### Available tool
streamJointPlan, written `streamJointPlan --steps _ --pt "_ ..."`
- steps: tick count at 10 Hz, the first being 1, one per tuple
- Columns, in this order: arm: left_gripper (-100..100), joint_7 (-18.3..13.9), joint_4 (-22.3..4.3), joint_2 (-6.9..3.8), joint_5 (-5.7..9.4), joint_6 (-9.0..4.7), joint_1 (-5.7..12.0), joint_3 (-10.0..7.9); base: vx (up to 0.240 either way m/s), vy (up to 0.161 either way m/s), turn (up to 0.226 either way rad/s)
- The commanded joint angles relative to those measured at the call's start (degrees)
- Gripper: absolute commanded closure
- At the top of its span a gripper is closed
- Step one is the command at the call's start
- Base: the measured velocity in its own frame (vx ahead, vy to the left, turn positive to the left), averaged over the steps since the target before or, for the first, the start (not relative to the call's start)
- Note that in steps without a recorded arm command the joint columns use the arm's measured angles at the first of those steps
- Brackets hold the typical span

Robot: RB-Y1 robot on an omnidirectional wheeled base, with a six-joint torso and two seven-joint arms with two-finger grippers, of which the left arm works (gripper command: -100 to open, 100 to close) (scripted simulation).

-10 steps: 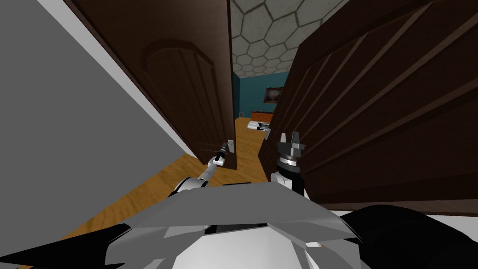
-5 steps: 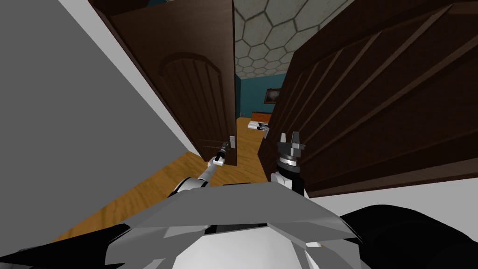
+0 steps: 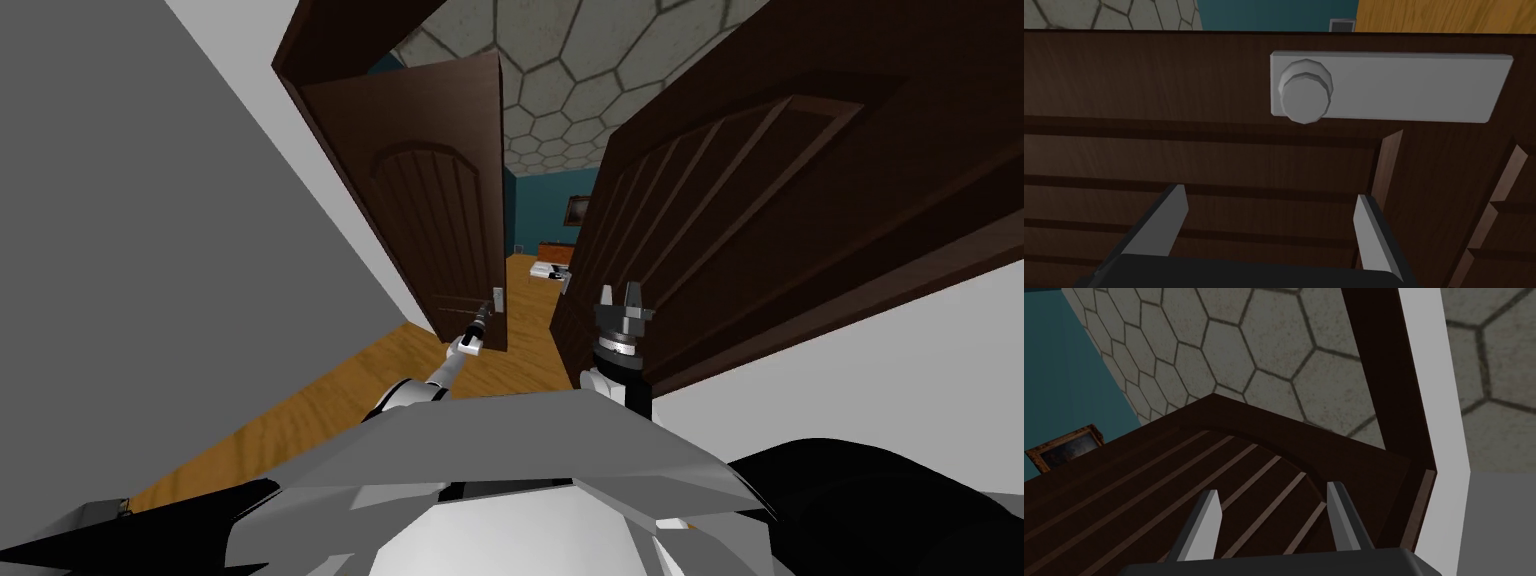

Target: Push the door open

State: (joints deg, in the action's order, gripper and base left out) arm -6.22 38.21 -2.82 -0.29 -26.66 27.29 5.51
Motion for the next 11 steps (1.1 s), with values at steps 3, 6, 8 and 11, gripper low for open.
streamJointPlan --steps 3,6,8,11 --pt "-100 0.20 0.35 -0.59 0.05 -0.27 -0.36 -0.27 0.163 -0.041 -0.017" --pt "-100 0.40 0.24 -0.51 0.11 -0.61 -0.46 -0.56 0.188 -0.051 -0.017" --pt "-100 0.56 0.16 -0.12 0.16 -0.88 -0.53 -0.79 0.180 -0.049 -0.021" --pt "100 0.50 0.24 -0.25 0.14 -0.73 -0.52 -0.71 0.015 -0.003 -0.001"
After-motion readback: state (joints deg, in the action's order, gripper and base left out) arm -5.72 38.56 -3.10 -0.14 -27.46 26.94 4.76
